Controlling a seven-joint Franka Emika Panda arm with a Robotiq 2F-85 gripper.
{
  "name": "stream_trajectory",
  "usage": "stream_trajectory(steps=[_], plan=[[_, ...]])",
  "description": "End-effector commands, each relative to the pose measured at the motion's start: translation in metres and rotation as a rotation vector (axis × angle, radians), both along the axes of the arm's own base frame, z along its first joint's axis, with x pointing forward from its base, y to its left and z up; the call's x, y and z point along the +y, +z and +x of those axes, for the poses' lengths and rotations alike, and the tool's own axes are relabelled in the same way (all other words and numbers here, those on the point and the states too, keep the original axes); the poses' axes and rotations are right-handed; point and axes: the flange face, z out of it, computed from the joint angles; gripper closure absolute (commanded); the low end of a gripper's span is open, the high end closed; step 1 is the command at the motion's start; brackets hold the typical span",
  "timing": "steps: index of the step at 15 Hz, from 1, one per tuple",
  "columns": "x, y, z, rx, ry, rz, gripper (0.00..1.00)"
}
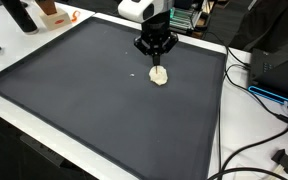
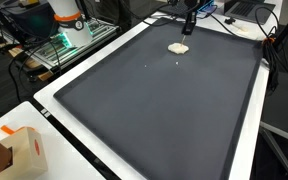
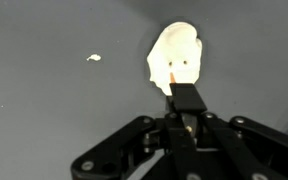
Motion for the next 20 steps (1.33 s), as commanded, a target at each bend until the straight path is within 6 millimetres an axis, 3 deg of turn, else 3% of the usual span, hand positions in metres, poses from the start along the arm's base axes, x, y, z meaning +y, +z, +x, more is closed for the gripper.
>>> stream_trajectory(steps=[1,10,14,15,18,19,20], plan=[[0.0,0.024,-0.01,-0.015,0.006,0.002,0.97],[0.006,0.059,-0.015,-0.04,0.023,0.005,0.97],[0.008,0.065,-0.019,-0.021,0.034,0.008,0.97],[0.009,0.061,-0.01,-0.044,0.023,-0.002,0.87],[0.01,0.064,-0.012,-0.041,0.026,-0.003,0.87],[0.01,0.064,-0.012,-0.041,0.026,-0.003,0.97],[0.01,0.057,-0.007,-0.014,0.045,0.042,0.97]])
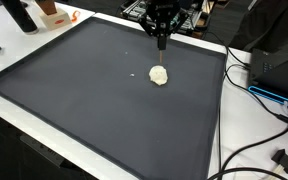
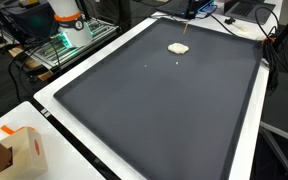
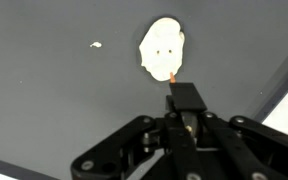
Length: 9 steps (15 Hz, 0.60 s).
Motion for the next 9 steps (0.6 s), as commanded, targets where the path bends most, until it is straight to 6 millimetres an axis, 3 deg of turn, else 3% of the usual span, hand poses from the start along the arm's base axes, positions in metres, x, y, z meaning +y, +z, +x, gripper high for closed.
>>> stream_trajectory(steps=[1,9], plan=[[-0.001,-0.012,0.008,0.047,0.047,0.093,0.97],[-0.018,-0.043,0.019,0.12,0.207,0.423,0.97]])
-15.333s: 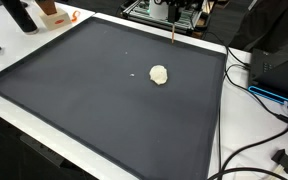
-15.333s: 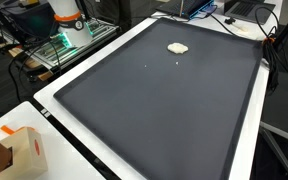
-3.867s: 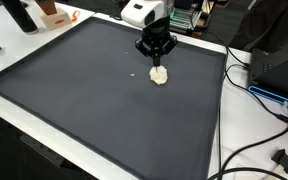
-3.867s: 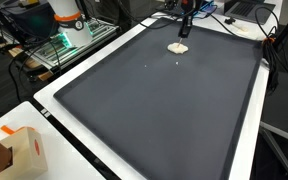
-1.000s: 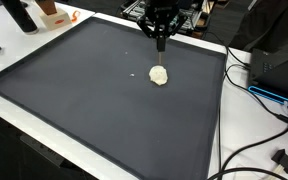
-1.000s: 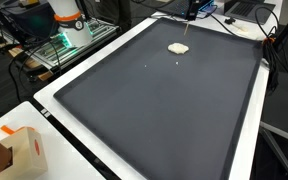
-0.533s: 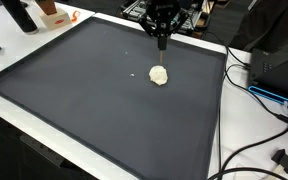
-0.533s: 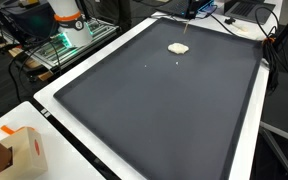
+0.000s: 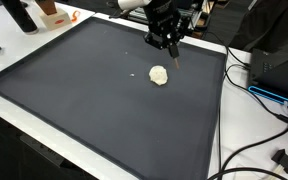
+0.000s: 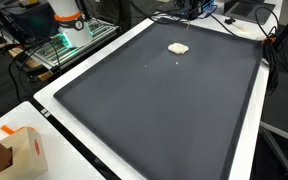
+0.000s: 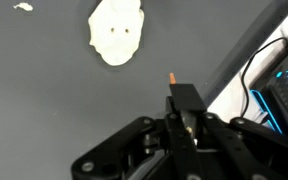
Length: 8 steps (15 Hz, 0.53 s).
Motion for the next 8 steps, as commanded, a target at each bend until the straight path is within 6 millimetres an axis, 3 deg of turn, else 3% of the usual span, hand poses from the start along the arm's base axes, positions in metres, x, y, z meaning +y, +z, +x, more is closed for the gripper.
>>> stream_trajectory(steps=[1,8], plan=[[-0.01,-0.013,0.005,0.053,0.045,0.11,0.97],[-0.032,-0.032,0.004,0.1,0.079,0.2,0.97]])
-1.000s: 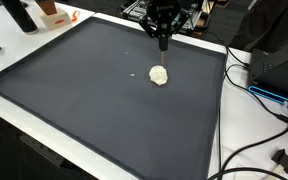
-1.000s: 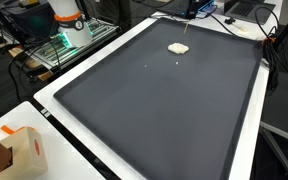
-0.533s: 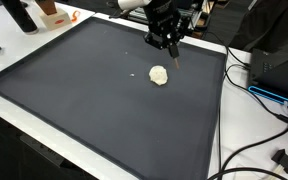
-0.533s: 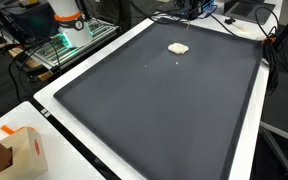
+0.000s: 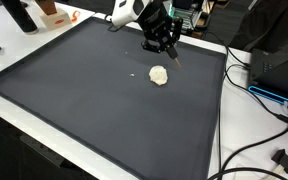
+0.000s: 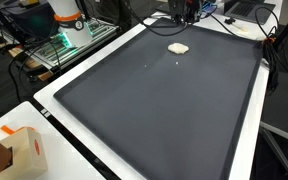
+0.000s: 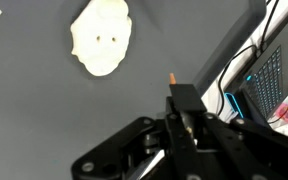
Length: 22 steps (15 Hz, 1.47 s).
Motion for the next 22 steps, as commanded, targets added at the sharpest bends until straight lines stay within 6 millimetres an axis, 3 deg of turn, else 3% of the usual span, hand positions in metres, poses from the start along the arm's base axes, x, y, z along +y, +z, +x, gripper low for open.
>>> stream_trajectory(steps=[1,9,22], plan=[[-0.011,-0.008,-0.001,0.023,0.033,0.074,0.97],[-0.026,-0.024,-0.003,-0.027,0.083,0.189,0.97],[-0.034,-0.062,-0.007,-0.02,0.065,0.269,0.97]])
